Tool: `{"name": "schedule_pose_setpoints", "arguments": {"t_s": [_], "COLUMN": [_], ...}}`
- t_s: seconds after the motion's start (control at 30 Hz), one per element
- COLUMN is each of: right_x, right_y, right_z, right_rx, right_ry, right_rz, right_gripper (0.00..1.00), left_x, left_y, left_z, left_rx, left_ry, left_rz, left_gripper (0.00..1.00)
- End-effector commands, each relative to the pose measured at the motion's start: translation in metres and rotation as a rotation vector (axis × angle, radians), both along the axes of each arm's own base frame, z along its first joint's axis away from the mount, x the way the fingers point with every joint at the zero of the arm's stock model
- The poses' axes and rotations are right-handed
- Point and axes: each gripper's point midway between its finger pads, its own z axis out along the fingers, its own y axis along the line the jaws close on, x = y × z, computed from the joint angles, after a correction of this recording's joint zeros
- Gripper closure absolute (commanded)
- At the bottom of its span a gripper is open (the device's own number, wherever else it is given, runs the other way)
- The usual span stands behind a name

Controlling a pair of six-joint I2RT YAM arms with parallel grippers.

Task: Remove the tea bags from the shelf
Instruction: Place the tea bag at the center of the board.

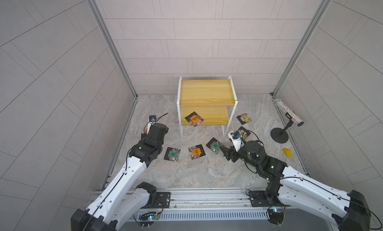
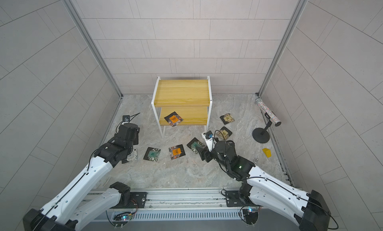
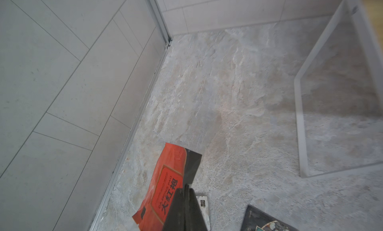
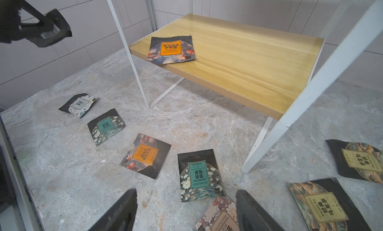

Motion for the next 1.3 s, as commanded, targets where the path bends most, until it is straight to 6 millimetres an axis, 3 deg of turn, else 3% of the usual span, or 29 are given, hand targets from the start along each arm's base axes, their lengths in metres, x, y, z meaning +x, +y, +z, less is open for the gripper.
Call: {"name": "schedule_pose_setpoints", "arguments": {"t_s": [0.0, 0.2, 0.6, 0.9, 1.27], "right_x": [0.0, 0.002, 0.004, 0.005, 0.006], "right_y": [-0.002, -0.003, -0.01, -0.015, -0.016], "right_z": [0.004, 0.005, 0.004, 0.001, 0.002], "right_rx": [0.003, -0.003, -0.024, -0.028, -0.021], "right_ry": [-0.012, -0.019, -0.02, -0.02, -0.021], "right_rz": [-0.006, -0.014, -0.045, -0.065, -0.073], "right_gripper": [0.22, 0.22, 0.22, 0.22, 0.22], "left_x": [0.019, 0.048, 0.081, 0.102, 0.096], "left_y": [0.0, 0.016, 0.044, 0.044, 0.043], "left_z": [-0.006, -0.035, -0.107, -0.129, -0.135], "left_rx": [-0.07, -0.066, -0.095, -0.06, -0.056], "left_ry": [0.004, 0.052, 0.256, 0.342, 0.38], "left_rz": [0.023, 0.1, 0.237, 0.209, 0.202], "left_gripper": [1.0, 1.0, 1.0, 0.99, 0.81]}}
